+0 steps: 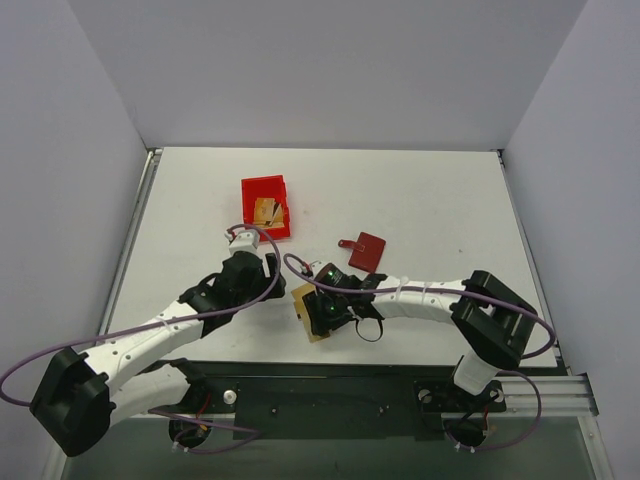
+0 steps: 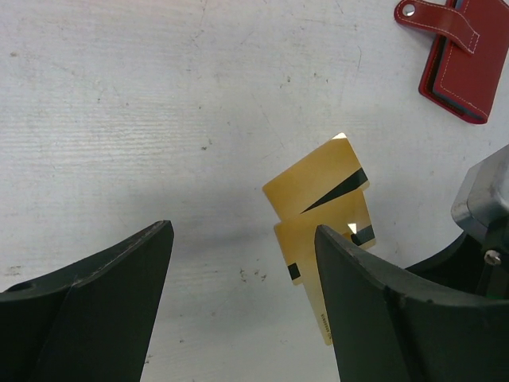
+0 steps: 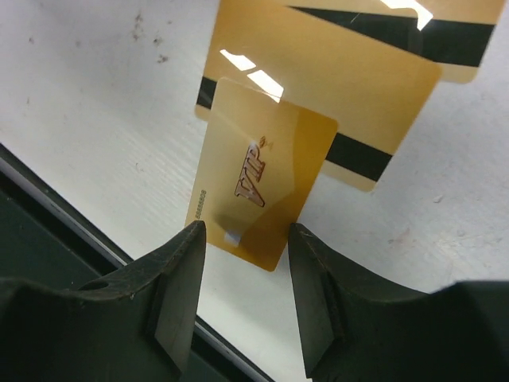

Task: Put the credit cards into the card holder
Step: Move the credit card to the corner of the board.

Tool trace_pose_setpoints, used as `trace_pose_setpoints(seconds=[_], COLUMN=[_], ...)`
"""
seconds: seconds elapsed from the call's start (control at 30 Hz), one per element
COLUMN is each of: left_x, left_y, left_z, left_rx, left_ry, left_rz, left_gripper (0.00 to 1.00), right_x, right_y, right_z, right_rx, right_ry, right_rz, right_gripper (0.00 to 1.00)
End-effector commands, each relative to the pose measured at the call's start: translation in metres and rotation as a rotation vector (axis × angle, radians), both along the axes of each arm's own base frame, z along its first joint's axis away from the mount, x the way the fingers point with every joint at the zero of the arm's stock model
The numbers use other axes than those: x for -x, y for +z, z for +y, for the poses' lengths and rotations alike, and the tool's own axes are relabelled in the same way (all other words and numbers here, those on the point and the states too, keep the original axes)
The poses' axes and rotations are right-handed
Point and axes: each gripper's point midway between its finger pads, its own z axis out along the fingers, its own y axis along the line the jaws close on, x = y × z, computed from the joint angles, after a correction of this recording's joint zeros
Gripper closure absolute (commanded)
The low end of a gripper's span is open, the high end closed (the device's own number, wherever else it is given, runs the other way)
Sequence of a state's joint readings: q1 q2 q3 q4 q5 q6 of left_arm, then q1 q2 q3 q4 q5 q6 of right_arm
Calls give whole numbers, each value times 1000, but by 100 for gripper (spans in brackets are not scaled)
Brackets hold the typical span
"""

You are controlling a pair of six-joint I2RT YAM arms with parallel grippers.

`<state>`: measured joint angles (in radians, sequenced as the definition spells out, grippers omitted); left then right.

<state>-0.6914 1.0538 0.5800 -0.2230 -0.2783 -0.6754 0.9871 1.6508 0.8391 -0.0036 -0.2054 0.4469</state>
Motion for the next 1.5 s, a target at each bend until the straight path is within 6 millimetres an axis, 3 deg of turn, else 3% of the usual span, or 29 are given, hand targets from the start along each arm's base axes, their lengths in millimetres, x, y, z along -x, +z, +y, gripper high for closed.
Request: trace_pose_setpoints(seconds=[0.0,0.23,0.53,0.97,1.47], left_x=[-2,0,13,20,25], left_y=[10,11,1,-1,-6], left_z=[-2,-2,-6,7,19], left_rx=[43,37,82,95,111], left_ry=[22,25,26,91,163], left_rz=[-37,-38,-3,0,23], left_gripper=[18,18,20,22,22], right_x=[55,24,2,17,51], right_y=[-38,-25,-37,-45,-48], right_z=[-61,-55,-52,-25,12], right_rx=[239,226,207,170,94], right_ry=[66,-15,-125,17,253], right_rz=[170,68,96,176,263], right_gripper=[58,59,71,82,83])
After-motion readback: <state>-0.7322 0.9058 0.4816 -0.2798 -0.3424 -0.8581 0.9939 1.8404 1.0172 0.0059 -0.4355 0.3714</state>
